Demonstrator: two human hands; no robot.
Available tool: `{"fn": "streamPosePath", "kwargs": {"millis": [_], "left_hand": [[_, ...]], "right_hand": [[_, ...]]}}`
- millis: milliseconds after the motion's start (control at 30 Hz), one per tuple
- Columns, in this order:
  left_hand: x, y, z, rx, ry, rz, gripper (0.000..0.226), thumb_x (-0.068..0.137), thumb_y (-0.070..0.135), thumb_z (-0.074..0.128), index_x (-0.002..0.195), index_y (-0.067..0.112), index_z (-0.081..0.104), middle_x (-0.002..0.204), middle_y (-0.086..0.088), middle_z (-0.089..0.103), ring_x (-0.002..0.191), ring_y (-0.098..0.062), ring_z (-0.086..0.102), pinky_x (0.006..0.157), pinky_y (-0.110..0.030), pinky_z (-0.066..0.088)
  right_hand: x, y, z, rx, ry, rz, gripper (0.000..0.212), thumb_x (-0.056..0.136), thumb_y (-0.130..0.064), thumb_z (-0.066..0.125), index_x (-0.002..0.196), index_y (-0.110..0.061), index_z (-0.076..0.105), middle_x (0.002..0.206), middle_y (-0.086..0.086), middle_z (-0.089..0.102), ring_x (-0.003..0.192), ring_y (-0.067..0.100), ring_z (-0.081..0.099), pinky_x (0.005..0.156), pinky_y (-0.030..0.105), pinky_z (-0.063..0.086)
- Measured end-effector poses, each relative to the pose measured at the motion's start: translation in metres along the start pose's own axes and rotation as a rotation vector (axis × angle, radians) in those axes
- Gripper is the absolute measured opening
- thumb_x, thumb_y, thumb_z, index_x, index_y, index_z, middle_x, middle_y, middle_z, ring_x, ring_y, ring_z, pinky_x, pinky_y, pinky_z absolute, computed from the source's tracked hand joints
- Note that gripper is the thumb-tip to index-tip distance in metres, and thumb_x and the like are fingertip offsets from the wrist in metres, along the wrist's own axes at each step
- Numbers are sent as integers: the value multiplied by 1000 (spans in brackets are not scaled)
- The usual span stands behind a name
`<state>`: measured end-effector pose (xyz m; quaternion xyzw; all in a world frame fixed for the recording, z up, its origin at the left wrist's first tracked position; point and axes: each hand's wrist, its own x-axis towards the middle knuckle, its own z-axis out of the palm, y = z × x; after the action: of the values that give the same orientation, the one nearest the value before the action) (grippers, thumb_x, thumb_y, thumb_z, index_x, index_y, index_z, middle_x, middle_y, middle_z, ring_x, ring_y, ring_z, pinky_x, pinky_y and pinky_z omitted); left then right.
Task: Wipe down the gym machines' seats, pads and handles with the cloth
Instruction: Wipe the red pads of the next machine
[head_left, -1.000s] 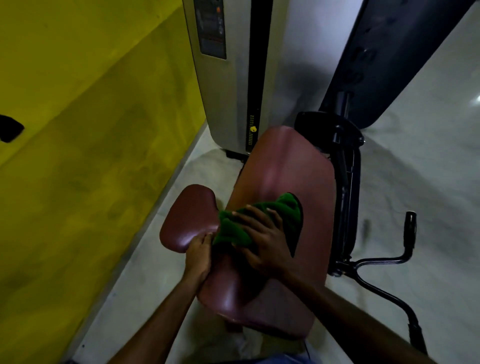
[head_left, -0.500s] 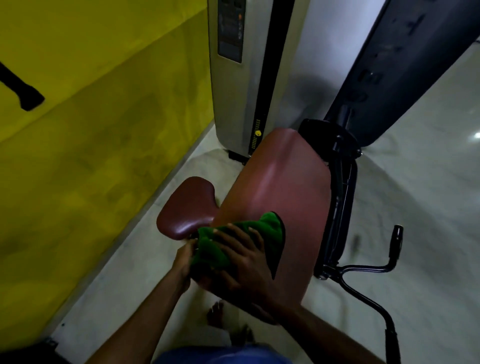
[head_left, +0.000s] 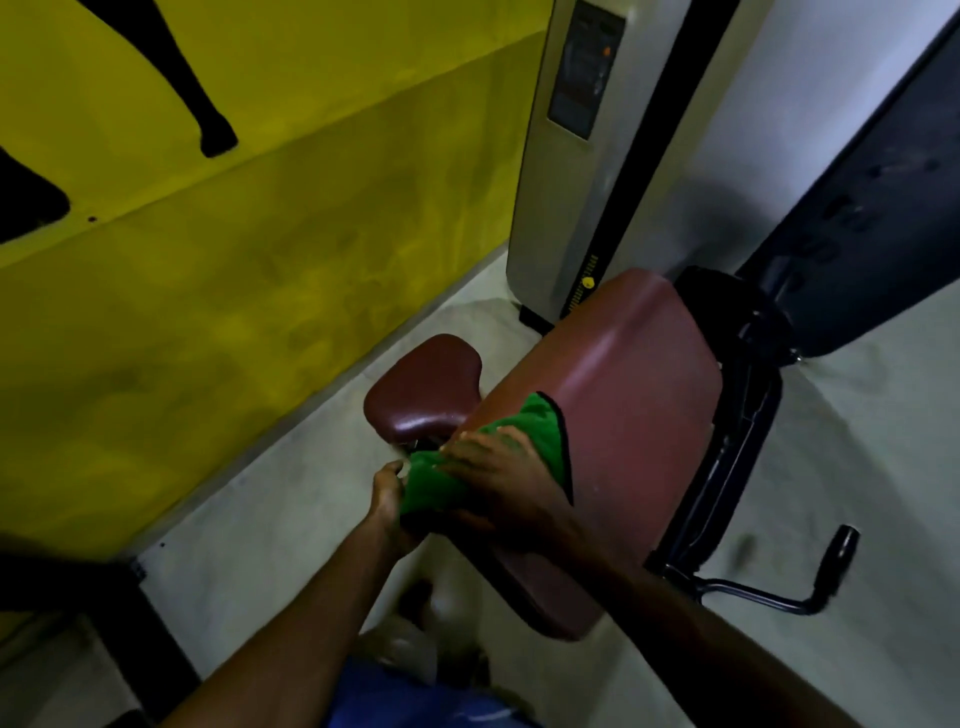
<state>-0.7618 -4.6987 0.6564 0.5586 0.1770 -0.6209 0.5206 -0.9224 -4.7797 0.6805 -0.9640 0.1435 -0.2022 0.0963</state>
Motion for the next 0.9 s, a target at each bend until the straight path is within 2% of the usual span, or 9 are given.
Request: {"fn": "streamPosePath", "kwargs": {"millis": [67, 167, 267, 367, 533, 600, 667, 800, 900], "left_hand": [[8, 3, -1, -42, 14, -15, 48, 98, 45, 35, 99, 5, 64, 85, -19, 65, 79, -33, 61, 68, -39, 53], [14, 10, 3, -35, -10, -30, 47, 100, 43, 37, 97, 4, 62, 91, -20, 64, 81, -35, 62, 69, -42, 51], [26, 20, 7, 13, -67, -49, 48, 102, 42, 34, 104, 6, 65, 87, -18, 69, 80, -34, 64, 61, -38, 53], [43, 34, 10, 51, -101, -61, 49, 103, 42, 34, 110, 6, 67, 84, -17, 72, 79, -33, 66, 60, -36, 57], [70, 49, 30, 167, -134, -95, 51, 101, 49, 36, 104, 10, 70, 118, -21, 65, 96, -34, 62, 89, -43, 51], [74, 55, 37, 252, -154, -134, 50, 101, 48, 37, 101, 9, 68, 107, -18, 66, 88, -30, 62, 79, -35, 52], [75, 59, 43, 273, -193, -164, 48, 104, 45, 33, 103, 8, 64, 91, -13, 63, 72, -24, 57, 57, -24, 49], [87, 64, 54, 323, -224, -228, 52, 103, 49, 29, 119, 10, 61, 92, -11, 62, 80, -23, 58, 66, -29, 45], [94, 66, 64, 406, -234, -239, 55, 103, 52, 25, 102, 10, 61, 89, -7, 60, 79, -21, 55, 63, -27, 40]], "right_hand": [[24, 11, -11, -123, -40, 119, 37, 94, -60, 60, 118, -32, 62, 106, 0, 71, 104, 23, 60, 93, 43, 32], [62, 18, -6, -324, -303, 364, 43, 92, -66, 54, 98, -28, 73, 93, 0, 73, 98, 28, 66, 103, 50, 31], [75, 10, 8, -292, -266, 116, 17, 79, -52, 78, 86, -35, 77, 69, -5, 67, 68, 20, 67, 87, 44, 50], [68, 28, 3, -136, -365, 51, 36, 94, -59, 57, 93, -29, 76, 84, -7, 71, 80, 17, 64, 87, 37, 38], [79, 107, -17, -415, -492, 384, 61, 90, -75, 33, 103, -32, 75, 106, -7, 73, 105, 20, 63, 102, 39, 27], [89, 106, -12, -419, -545, 535, 62, 86, -74, 36, 111, -31, 73, 119, -8, 71, 119, 21, 59, 111, 44, 20], [84, 89, -2, -343, -577, 493, 60, 85, -71, 43, 116, -29, 73, 123, -5, 70, 123, 24, 58, 113, 45, 18], [65, 91, -23, -146, -453, 278, 55, 93, -66, 56, 128, -26, 69, 129, -7, 69, 125, 14, 56, 118, 40, 27], [74, 138, -43, -251, -474, 398, 59, 94, -69, 50, 131, -26, 68, 132, -6, 68, 126, 19, 57, 115, 37, 24]]}}
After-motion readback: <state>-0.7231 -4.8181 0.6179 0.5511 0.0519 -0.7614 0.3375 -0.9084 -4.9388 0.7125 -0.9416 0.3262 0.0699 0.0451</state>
